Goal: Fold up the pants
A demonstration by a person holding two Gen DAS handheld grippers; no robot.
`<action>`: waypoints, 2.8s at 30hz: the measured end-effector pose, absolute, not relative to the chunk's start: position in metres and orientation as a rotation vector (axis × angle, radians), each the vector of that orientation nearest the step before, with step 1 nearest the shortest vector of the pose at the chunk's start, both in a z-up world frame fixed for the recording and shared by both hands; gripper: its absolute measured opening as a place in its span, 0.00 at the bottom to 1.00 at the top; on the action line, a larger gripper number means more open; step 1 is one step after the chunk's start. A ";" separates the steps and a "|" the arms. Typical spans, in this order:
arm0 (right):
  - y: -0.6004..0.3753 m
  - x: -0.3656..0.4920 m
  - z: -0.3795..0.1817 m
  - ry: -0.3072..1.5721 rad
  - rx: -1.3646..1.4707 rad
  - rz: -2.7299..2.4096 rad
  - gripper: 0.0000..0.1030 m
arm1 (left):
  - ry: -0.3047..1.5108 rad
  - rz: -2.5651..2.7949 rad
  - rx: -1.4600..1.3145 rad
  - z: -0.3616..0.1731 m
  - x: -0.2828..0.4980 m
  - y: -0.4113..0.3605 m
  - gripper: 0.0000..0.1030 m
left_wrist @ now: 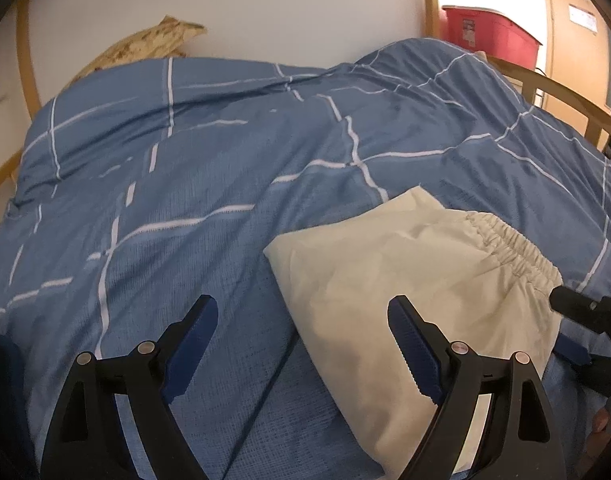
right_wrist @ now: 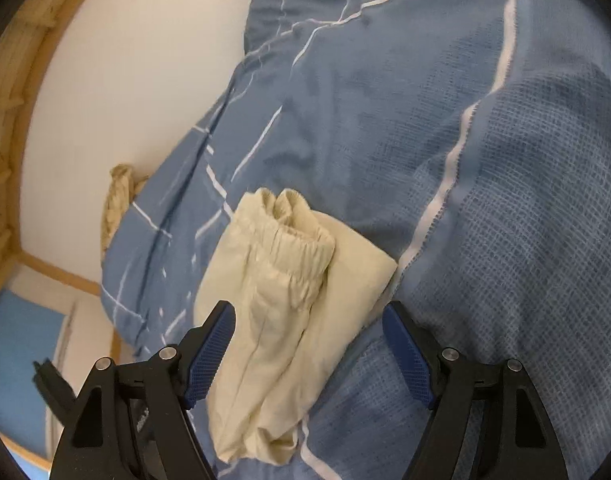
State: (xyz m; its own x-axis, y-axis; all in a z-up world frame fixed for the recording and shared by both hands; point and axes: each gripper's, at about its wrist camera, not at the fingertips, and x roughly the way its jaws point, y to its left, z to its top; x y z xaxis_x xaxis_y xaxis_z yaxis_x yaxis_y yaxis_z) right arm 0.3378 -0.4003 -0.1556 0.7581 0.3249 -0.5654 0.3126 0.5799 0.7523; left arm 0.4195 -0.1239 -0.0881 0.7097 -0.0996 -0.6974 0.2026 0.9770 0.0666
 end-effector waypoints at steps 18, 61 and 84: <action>-0.359 0.360 -0.151 0.688 0.676 -0.073 0.78 | 0.931 -0.342 -0.297 -0.139 0.462 -0.087 0.72; -0.334 0.327 -0.100 0.562 0.433 -0.039 0.23 | 0.664 -0.373 -0.119 -0.079 0.405 -0.115 0.08; -0.089 0.222 0.007 0.471 0.341 0.352 0.23 | 0.548 -0.068 0.032 0.056 0.262 0.162 0.08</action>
